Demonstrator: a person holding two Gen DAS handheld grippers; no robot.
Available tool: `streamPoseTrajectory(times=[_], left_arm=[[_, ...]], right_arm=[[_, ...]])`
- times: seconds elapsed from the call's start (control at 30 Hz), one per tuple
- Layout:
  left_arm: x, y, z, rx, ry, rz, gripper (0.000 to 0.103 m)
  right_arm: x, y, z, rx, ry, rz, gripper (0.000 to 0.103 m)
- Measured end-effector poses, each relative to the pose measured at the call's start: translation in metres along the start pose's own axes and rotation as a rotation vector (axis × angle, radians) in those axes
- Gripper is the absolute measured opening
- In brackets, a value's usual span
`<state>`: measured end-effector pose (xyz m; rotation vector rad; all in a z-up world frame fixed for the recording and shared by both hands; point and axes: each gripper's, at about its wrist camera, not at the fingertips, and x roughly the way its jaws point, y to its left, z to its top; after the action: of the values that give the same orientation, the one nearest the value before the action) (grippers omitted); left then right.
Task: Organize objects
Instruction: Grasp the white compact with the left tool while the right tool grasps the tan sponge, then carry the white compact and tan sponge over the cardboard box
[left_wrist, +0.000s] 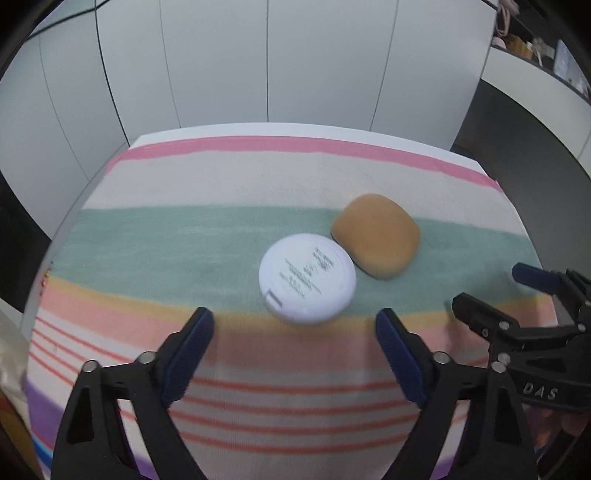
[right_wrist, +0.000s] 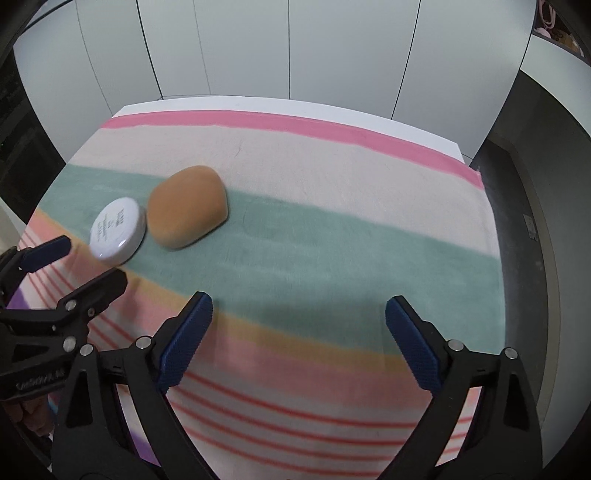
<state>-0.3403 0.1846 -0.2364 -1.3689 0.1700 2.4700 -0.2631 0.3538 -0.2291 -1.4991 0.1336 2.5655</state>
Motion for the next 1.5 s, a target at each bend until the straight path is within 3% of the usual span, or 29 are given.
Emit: streamPoseTrajectory(times=[0.17,0.2,0.23,0.27,0.4,0.53,0.67,0.8,0.97,1.2,1.5], left_arm=[[0.011,0.003,0.013,0.010,-0.021,-0.006,0.078],[0.011,0.003,0.015,0.013,-0.023,-0.011,0.075],[0.011,0.003,0.018,0.022,-0.029,-0.011,0.062],[0.011,0.004,0.019,0.026,-0.029,0.001,0.059],[0.006,0.022,0.017,-0.002,-0.015,0.007,0.059],[0.000,0.050,0.013,-0.038,-0.014,0.074,0.059],[-0.007,0.074,0.006,-0.081,0.000,0.077,0.059],[-0.011,0.079,-0.001,-0.072,0.002,0.082,0.059],[-0.022,0.077,-0.005,-0.095,0.002,0.065,0.059],[-0.051,0.062,-0.001,-0.101,-0.006,0.047,0.059],[-0.119,0.042,0.005,-0.085,-0.041,0.036,0.058]], right_arm=[[0.007,0.007,0.009,-0.021,-0.010,0.011,0.097],[0.009,0.010,0.010,-0.026,-0.004,0.025,0.097],[0.010,0.013,0.011,-0.034,-0.005,0.027,0.097],[0.011,0.016,0.013,-0.035,-0.008,0.025,0.097],[0.015,0.031,0.019,-0.038,-0.017,0.068,0.097],[0.025,0.053,0.031,-0.051,-0.026,0.082,0.097],[0.036,0.071,0.044,-0.078,-0.041,0.051,0.095],[0.034,0.081,0.052,-0.088,-0.064,0.048,0.066],[0.028,0.086,0.049,-0.097,-0.051,0.048,0.063],[-0.010,0.074,0.043,-0.076,-0.060,0.049,0.063],[-0.088,0.060,0.031,-0.022,-0.094,0.049,0.063]])
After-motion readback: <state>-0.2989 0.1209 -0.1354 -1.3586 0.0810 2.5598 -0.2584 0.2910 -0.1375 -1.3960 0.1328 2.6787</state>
